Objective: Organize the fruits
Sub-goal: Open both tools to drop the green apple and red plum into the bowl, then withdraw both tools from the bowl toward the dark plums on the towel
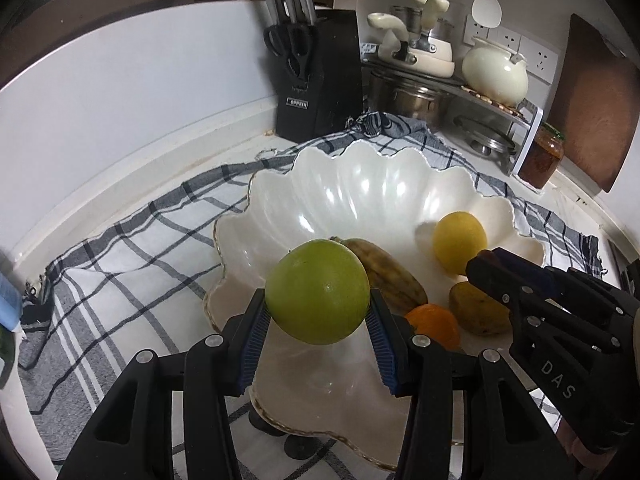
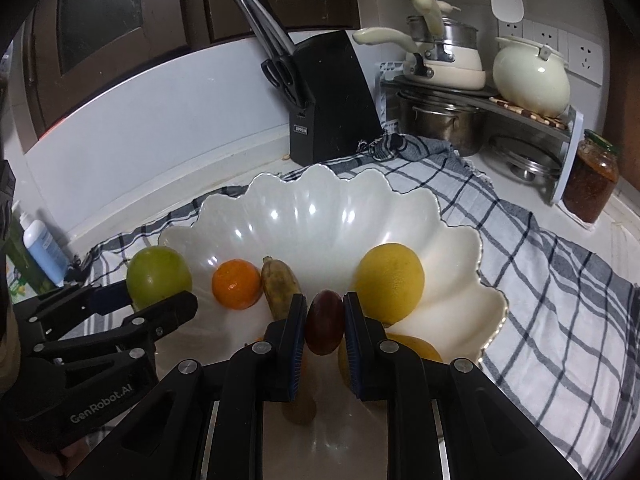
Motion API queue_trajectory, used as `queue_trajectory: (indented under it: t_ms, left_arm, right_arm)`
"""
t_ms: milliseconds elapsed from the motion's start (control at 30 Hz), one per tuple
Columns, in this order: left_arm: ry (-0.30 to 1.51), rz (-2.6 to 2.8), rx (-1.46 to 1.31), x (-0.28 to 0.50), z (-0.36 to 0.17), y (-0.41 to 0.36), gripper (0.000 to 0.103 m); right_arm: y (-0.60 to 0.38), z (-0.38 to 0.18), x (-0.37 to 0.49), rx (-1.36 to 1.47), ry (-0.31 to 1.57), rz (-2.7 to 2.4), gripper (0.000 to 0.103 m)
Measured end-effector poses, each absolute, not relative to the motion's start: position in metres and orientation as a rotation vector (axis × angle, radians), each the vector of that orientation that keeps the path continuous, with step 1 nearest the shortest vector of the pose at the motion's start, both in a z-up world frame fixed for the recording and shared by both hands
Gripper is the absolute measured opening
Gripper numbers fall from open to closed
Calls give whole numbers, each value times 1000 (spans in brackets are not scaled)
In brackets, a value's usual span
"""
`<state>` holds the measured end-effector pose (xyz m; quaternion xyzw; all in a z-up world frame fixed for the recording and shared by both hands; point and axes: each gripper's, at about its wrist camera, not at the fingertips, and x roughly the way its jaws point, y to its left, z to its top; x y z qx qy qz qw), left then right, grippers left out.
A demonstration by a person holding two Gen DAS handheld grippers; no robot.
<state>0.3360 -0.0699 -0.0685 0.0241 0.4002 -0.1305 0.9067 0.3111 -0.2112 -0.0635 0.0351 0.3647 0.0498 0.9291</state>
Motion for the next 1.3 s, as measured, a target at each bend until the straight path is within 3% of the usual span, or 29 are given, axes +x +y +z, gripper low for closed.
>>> queue_trajectory:
  t_ms: [100, 200, 233, 400, 567, 733, 1300]
  left_arm:
    - [838, -263, 51, 337, -72, -70, 50]
    - [813, -237, 61, 333, -68, -68, 66]
    - [808, -233, 58, 333, -67, -67, 67]
    - [797, -226, 57, 328, -61, -63, 69]
    - [786, -209, 49, 320, -53, -56, 73]
    - [770, -179, 34, 310, -42, -46, 83]
    - [674, -133, 35, 256, -3, -21, 90]
  right_arm:
    - [-209, -64, 311, 74, 745, 111, 21]
    - [-209, -64, 311, 67, 743, 101, 24]
    - [-209, -64, 311, 69, 743, 98, 27]
    - [-213, -57, 304, 78, 712, 54, 64]
    - [-214, -47, 296, 78, 676, 1, 80]
    - [-211, -35, 286, 73, 648, -16, 82]
    - [-194, 0, 235, 53, 570, -18, 82]
